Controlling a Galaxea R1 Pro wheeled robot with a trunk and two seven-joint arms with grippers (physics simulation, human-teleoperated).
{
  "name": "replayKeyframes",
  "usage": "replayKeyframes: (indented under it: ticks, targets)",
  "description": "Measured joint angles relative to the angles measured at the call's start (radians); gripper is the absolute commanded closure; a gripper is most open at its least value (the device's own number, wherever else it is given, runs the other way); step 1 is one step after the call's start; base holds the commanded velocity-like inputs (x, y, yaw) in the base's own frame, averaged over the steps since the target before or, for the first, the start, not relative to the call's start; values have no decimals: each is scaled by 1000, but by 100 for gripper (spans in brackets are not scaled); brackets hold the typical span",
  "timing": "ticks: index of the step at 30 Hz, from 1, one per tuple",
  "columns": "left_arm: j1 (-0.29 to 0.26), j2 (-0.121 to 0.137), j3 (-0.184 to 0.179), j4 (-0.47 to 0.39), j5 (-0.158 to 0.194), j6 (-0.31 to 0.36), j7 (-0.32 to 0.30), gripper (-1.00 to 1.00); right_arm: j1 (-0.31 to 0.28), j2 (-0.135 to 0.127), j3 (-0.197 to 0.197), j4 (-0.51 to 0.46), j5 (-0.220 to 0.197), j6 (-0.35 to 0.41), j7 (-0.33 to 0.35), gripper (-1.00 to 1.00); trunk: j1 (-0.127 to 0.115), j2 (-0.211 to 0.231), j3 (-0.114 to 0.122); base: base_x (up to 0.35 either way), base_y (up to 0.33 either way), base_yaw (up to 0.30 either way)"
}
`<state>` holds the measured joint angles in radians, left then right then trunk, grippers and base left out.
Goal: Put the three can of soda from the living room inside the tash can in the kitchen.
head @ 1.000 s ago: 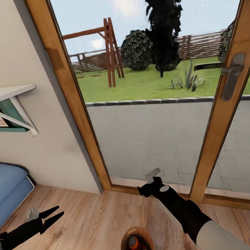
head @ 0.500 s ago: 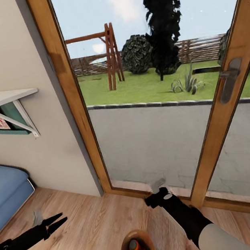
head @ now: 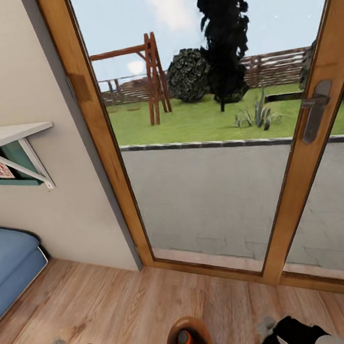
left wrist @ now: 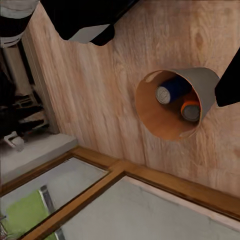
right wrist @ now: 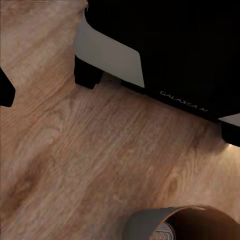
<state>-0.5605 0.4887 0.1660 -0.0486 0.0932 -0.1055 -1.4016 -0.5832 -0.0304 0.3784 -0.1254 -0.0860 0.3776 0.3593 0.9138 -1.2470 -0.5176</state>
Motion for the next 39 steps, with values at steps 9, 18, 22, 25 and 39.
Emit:
replayKeyframes:
  ticks: [9, 18, 22, 25, 39]
  targets:
    - [127, -2, -23, 13, -259, -28, 19, -100, 230, -113, 2, 159, -6, -243, 218, -100, 0, 0, 0, 0, 0, 0]
    - [274, -4, -30, 15, -468, -110, 347, -100, 414, -217, 0, 174, -11, -425, 157, -100, 0, 0, 0, 0, 0, 0]
    - [327, -29, -30, 15, -500, -114, 580, -100, 469, -224, -2, 175, -15, -468, -20, -100, 0, 0, 0, 0, 0, 0]
    - [338, -37, -30, 17, -503, -112, 711, -100, 482, -222, -2, 175, -16, -476, -96, -100, 0, 0, 0, 0, 0, 0]
    - [349, -158, -31, 16, -507, -108, 1164, -100, 496, -153, 1, 167, -17, -483, -302, -100, 0, 0, 0, 0, 0, 0]
